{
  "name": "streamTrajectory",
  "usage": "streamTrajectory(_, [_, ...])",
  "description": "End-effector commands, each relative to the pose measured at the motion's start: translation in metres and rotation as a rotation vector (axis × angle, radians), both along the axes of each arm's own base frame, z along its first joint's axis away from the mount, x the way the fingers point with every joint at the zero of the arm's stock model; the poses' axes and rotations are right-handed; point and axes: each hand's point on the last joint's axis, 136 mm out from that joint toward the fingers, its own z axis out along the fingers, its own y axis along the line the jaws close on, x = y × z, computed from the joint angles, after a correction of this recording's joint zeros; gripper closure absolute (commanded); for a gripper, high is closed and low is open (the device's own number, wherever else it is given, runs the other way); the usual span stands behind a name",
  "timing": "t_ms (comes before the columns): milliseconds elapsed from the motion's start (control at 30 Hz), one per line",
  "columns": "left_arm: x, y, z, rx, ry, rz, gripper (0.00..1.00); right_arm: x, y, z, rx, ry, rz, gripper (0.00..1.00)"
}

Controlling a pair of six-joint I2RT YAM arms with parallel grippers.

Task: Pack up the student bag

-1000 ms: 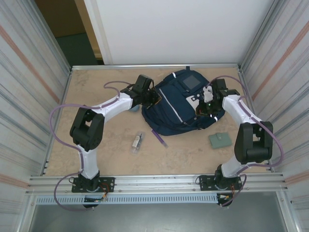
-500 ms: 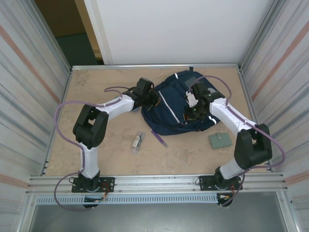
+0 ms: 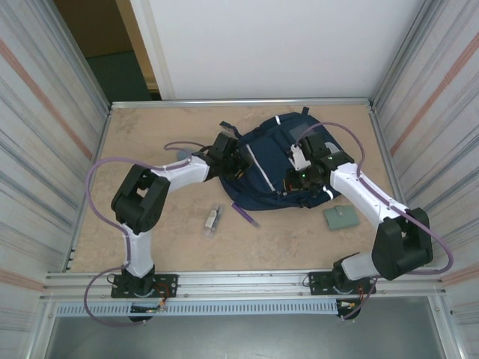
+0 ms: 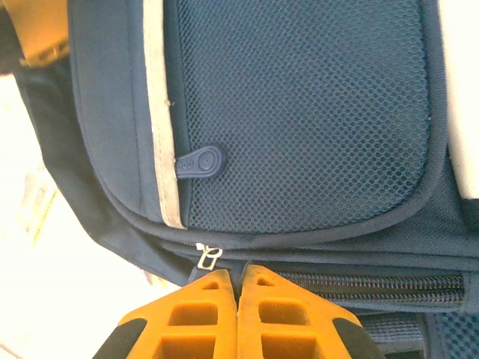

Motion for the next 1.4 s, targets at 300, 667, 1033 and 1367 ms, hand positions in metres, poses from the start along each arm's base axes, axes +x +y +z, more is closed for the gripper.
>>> streamTrajectory(300, [-0.037,-0.060,0.047,0.172,-0.246,-0.312,0.89,0.003,0.007,0.018,0.175,-0.022,-0.042,1.00])
streamTrajectory(667, [0.002,-0.051,0.087,-0.039,-0.203,-0.061,1.00,-0.011,-0.022,0.027,0.053,-0.111,-0.066,1.00])
streamTrajectory(1033, [0.022,-0.048,0.087,-0.074,-0.233,0.145,1.00,-0.037,0.026,0.021,0.115,-0.141,-0.026,1.00])
streamTrajectory(1367, [0.019,-0.062,0.080,-0.084,-0.245,0.175,1.00,-0.010,0.080,0.042,0.175,-0.238,-0.212,0.95])
